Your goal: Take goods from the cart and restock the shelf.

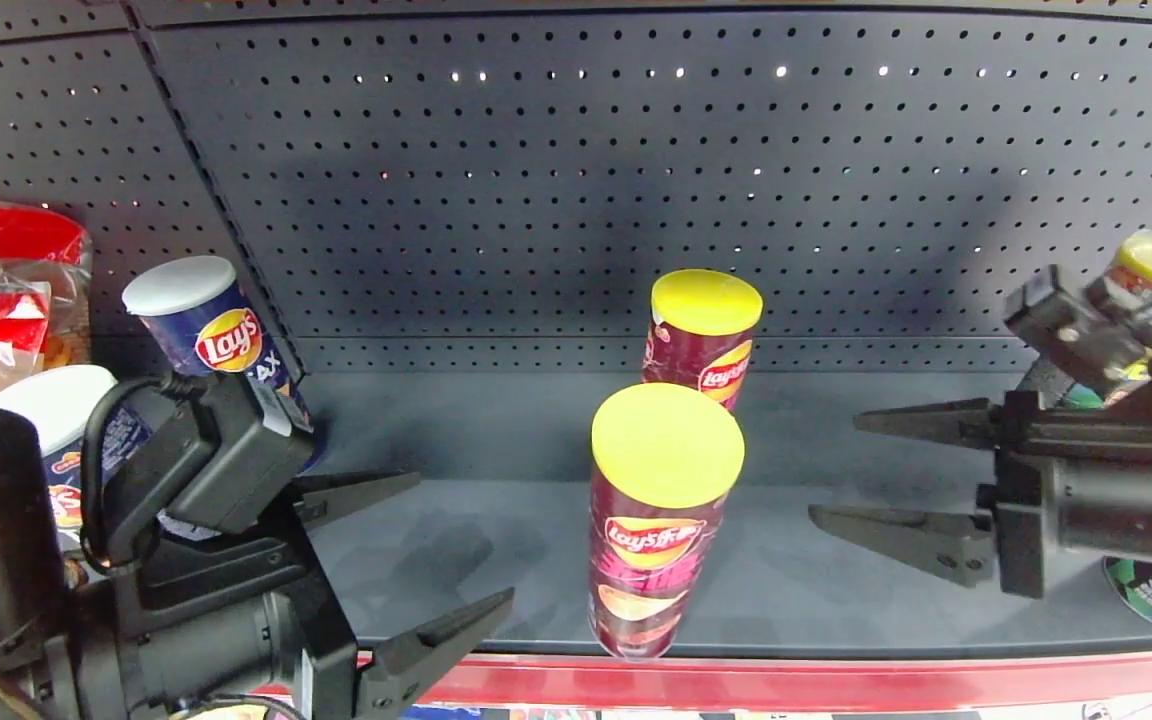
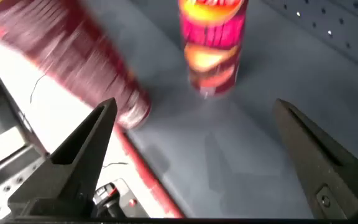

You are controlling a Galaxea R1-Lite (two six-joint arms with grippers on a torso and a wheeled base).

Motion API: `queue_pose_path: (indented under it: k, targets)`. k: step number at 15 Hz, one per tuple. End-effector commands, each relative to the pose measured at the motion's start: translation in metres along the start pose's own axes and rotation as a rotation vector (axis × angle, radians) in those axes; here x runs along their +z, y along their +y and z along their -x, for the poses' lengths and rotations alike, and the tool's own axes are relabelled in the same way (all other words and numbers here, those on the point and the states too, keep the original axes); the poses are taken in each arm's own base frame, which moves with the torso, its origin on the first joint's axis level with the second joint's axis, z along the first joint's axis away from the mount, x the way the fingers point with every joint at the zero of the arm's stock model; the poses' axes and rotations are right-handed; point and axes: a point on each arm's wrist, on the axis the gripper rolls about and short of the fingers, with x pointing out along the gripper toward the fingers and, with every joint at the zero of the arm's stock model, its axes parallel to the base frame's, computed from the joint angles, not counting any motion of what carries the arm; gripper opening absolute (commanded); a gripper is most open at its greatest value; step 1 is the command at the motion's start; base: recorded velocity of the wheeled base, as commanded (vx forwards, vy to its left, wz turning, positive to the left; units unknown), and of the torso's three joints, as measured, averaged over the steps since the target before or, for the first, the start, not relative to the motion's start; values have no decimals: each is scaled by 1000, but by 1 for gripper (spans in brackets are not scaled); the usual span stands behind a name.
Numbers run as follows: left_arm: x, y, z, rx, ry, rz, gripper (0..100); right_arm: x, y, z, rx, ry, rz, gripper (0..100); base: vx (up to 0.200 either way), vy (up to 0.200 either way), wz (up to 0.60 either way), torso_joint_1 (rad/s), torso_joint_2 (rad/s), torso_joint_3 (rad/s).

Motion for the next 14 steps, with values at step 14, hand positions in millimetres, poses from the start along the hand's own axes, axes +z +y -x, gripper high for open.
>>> queue_pose_path:
  k: [14]
  targets:
    - [-6, -4, 37, 148, 56, -16, 100, -114, 76, 157, -589, -249, -94, 100, 0, 0, 0, 0, 0, 0]
